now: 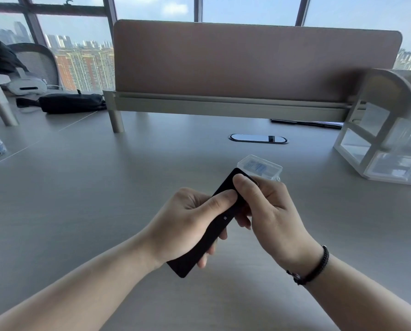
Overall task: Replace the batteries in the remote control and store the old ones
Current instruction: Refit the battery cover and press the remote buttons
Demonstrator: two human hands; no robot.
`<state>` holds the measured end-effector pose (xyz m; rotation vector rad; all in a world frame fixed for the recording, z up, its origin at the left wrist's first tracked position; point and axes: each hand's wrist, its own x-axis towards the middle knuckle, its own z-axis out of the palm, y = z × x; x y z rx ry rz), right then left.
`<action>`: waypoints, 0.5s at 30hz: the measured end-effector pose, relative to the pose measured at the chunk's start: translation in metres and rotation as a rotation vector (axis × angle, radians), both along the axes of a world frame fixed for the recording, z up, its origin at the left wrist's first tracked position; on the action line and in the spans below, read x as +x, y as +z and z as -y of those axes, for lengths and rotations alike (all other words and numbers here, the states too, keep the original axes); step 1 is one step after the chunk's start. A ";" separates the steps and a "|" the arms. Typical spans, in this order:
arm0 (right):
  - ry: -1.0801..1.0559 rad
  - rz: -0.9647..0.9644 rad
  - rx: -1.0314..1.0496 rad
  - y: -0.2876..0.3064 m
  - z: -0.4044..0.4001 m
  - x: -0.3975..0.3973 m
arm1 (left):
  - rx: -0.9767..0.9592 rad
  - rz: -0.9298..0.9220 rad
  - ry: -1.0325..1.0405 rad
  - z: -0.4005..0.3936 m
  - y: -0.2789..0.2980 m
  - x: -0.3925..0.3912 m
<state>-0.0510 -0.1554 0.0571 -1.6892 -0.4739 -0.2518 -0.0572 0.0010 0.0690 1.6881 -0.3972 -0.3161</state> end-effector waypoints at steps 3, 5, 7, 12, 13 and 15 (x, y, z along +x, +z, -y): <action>0.000 0.001 0.003 -0.001 0.000 0.000 | 0.000 -0.001 -0.006 0.000 0.000 0.001; 0.018 0.000 0.007 0.000 -0.001 -0.001 | -0.015 -0.010 -0.015 0.000 -0.001 0.001; 0.040 -0.012 0.017 -0.001 -0.002 -0.001 | -0.048 -0.018 -0.040 -0.001 -0.003 0.003; 0.057 -0.059 -0.007 -0.006 -0.004 0.002 | -0.159 -0.042 -0.118 -0.002 -0.007 0.006; 0.080 -0.071 -0.014 -0.006 -0.005 0.002 | -0.185 -0.043 -0.128 -0.001 -0.007 0.006; 0.138 -0.094 -0.003 -0.006 -0.006 0.000 | -0.211 -0.030 -0.127 -0.002 -0.007 0.006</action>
